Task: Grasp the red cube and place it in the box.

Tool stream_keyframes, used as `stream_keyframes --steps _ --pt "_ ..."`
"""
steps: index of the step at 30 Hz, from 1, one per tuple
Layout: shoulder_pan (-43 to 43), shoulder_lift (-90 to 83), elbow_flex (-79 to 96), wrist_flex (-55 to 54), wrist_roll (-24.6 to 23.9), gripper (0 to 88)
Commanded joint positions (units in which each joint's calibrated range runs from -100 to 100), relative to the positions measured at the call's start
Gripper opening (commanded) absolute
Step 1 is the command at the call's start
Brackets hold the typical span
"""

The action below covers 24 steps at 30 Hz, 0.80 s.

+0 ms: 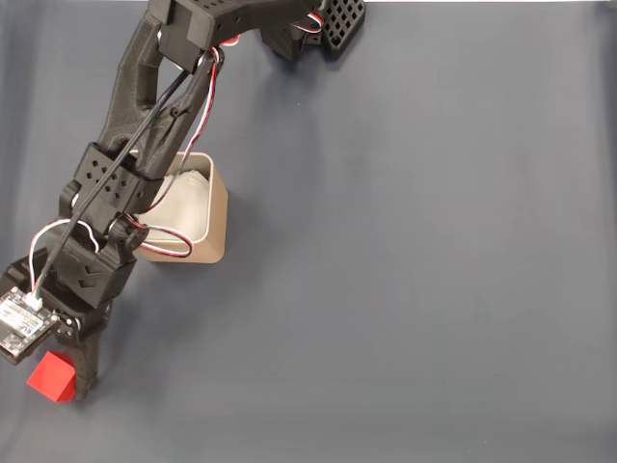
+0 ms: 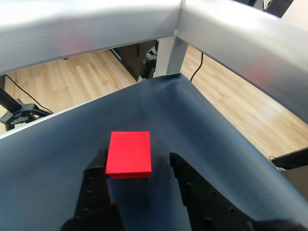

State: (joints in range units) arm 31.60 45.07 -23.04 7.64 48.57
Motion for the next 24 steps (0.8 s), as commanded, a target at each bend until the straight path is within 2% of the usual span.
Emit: stream_keyframes --steps 1,8,16,24 --pt "-0.12 -3.58 -0.29 -1.19 -0.1 30.8" --pt "0.02 -3.75 -0.11 -1.28 -0.15 30.4" --pt "-0.47 -4.01 0.8 -3.57 -0.63 34.4" --pt "-1.89 -5.31 2.08 -3.57 -1.22 30.1"
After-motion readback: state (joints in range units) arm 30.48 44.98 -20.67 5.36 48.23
